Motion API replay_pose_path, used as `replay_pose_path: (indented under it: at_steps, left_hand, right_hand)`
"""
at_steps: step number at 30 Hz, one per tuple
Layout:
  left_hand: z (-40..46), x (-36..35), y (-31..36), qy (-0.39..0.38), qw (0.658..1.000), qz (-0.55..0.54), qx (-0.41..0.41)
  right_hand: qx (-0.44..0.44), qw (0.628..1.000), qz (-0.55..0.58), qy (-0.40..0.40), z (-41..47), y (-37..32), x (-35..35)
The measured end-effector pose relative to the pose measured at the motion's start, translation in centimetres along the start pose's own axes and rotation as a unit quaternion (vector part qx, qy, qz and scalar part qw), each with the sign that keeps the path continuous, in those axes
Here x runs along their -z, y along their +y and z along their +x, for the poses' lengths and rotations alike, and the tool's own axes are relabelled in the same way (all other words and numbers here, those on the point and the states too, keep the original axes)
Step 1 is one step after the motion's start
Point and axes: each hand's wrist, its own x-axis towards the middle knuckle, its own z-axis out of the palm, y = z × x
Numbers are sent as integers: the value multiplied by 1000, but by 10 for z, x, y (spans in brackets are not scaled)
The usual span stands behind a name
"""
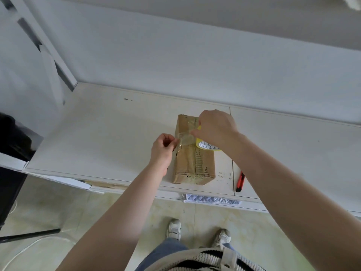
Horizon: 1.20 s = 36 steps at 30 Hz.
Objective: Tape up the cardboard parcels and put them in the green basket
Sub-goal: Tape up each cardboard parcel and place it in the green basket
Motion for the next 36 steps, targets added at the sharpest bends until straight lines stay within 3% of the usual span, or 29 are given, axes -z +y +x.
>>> replay_pose_path:
  at_steps: [6, 11, 19, 22, 26, 33, 36]
  left_hand:
    - [-1, 3, 0, -7, 988, 129, -84]
    - [-8, -7, 7, -12, 951, 269, -151]
    - [-7, -9, 10, -25, 932, 320, -168]
    - [-8, -10, 11, -22, 931, 325, -168]
    - [-6, 0, 11, -13, 930, 330, -161]
    - [-8, -5, 10, -39, 931, 327, -156]
    - [-6, -2, 14, -82, 949, 287, -102]
  right_hand:
    - [-5, 1000, 4, -3, -3, -4, 2]
    - [4, 1000, -2, -13, -5, -8, 5]
    - [-40, 993, 113, 9, -23, 33, 8]
    - [-46, 994, 97, 34, -27, 38, 1]
    - [-76, 997, 6, 11, -21, 60, 0]
    - [-133, 963, 223, -70, -21, 93, -55]
    - [-128, 943, 296, -76, -23, 96, -76]
